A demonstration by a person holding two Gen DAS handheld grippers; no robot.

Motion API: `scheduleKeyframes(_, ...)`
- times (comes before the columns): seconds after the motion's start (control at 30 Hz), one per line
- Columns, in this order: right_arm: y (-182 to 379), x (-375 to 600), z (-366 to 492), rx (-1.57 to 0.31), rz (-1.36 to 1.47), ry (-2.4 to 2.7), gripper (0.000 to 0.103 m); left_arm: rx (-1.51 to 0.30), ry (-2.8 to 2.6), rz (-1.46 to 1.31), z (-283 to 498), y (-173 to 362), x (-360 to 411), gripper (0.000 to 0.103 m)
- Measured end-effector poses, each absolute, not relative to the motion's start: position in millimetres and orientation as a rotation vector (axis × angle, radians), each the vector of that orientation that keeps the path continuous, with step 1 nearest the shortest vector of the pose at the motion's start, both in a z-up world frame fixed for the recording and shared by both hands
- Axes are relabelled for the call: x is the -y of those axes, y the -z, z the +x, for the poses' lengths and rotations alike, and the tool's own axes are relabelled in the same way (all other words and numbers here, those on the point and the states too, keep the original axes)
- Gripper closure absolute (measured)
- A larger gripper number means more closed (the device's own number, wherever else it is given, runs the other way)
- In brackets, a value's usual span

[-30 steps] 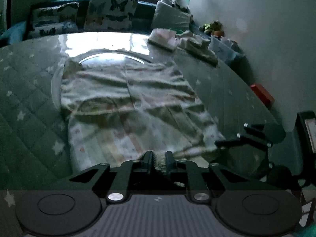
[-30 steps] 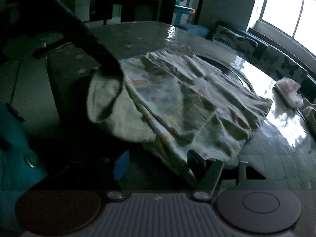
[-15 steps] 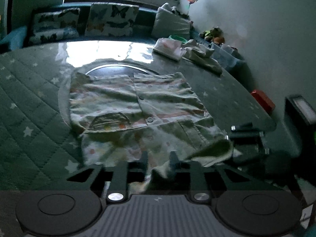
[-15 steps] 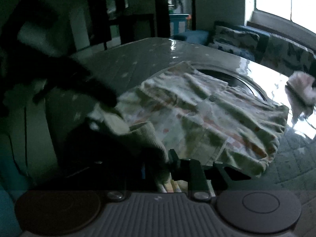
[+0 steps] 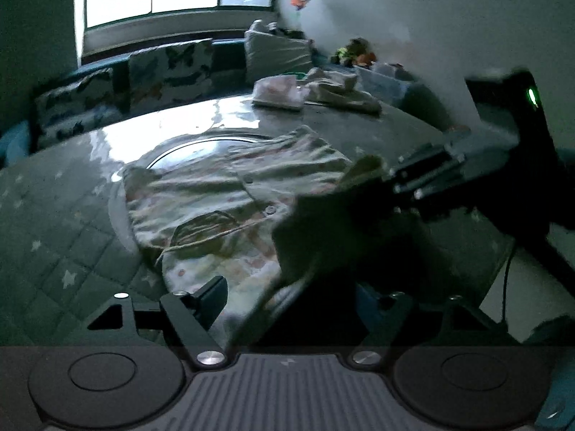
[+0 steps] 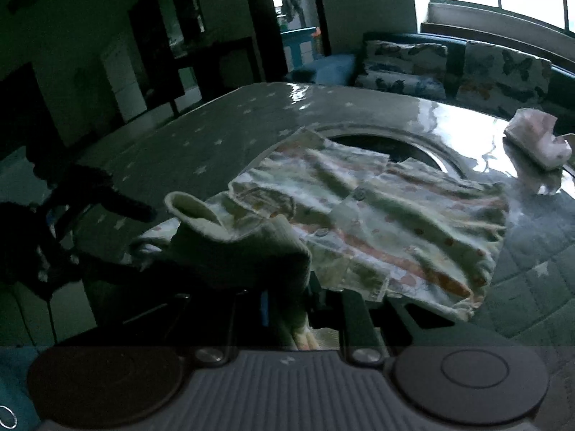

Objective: Fold clothes

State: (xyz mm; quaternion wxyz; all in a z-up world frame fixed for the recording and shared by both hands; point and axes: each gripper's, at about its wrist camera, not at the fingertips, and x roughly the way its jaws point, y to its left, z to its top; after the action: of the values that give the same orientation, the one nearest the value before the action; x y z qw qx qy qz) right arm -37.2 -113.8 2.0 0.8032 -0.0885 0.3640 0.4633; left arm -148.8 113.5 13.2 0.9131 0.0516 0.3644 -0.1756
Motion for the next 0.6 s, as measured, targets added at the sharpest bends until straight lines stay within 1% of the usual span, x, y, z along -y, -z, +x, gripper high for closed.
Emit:
scheduleKeyframes(0.1, -2, 114, -38, -0.777, -0.189, -0.989, 0.086, -0.737, 0.35, 0.194, -147, -3, -107, 0.027)
scheduleKeyframes(0.17, -1, 115, -39, -0.777, -0.184, -0.988, 0.087, -0.722, 0.349, 0.254, -146, 3, -105, 0.036)
scheduleKeyframes(0.23, 0, 117, -41, -0.772, -0.174, -0.984, 0.088, -0.707, 0.353, 0.307, -145, 9, -103, 0.057)
scheduleKeyframes(0.27, 0, 118, -43, -0.768, -0.169, -0.983, 0.089, -0.699, 0.355, 0.325, -146, 11, -104, 0.062)
scheduleKeyframes(0.33, 0, 121, -46, -0.75, -0.152, -0.982, 0.092, -0.685, 0.355, 0.363, -149, 13, -105, 0.083)
scheduleKeyframes(0.43, -4, 126, -57, -0.717, -0.133, -0.982, 0.095, -0.661, 0.366, 0.364, -156, 10, -107, 0.093)
scheduleKeyframes(0.6, -17, 138, -74, -0.69, -0.13, -0.994, 0.095, -0.634, 0.398, 0.34, -169, -2, -108, 0.094)
